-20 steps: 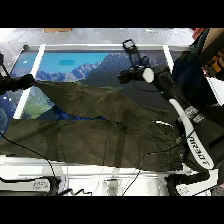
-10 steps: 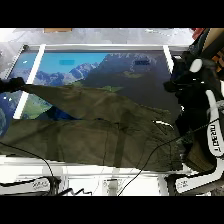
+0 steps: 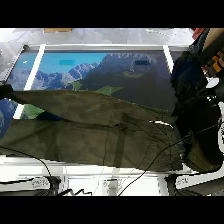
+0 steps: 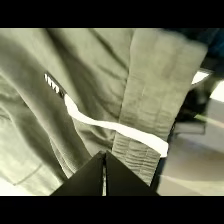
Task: Fold the clothes and pants, and hang the long-sleeved shirts on hangers.
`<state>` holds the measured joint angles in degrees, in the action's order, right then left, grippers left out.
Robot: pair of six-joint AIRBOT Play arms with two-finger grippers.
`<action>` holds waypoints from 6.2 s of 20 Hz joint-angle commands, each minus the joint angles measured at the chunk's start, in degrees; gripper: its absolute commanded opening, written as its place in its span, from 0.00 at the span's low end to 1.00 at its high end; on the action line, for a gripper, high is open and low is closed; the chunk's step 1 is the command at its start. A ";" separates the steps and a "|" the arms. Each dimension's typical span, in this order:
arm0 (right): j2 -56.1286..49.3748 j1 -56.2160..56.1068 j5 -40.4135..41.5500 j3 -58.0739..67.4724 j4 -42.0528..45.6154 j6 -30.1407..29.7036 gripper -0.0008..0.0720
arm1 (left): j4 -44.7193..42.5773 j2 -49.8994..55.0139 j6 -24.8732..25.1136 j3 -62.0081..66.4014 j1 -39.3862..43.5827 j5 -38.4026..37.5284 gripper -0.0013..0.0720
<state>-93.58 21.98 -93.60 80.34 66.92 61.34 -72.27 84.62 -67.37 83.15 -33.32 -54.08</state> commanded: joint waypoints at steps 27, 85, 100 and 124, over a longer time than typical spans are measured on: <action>-4.76 0.02 29.83 -11.76 -20.46 -17.14 0.05 | -5.51 5.01 0.46 0.02 -0.04 -4.17 0.04; -3.85 -5.57 54.66 0.39 -6.69 5.66 0.95 | -33.40 17.68 -12.90 7.52 2.54 -11.39 0.91; 24.94 -5.53 27.71 0.37 17.59 21.77 0.05 | -12.98 -2.45 -10.08 7.50 2.97 -16.61 0.04; 54.07 25.77 33.51 -65.00 -14.51 22.97 0.75 | 7.65 -12.02 -2.67 -4.42 11.89 -9.31 0.06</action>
<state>-35.35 47.03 -64.66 17.63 57.19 84.12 -64.69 71.66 -70.08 79.18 -21.45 -63.53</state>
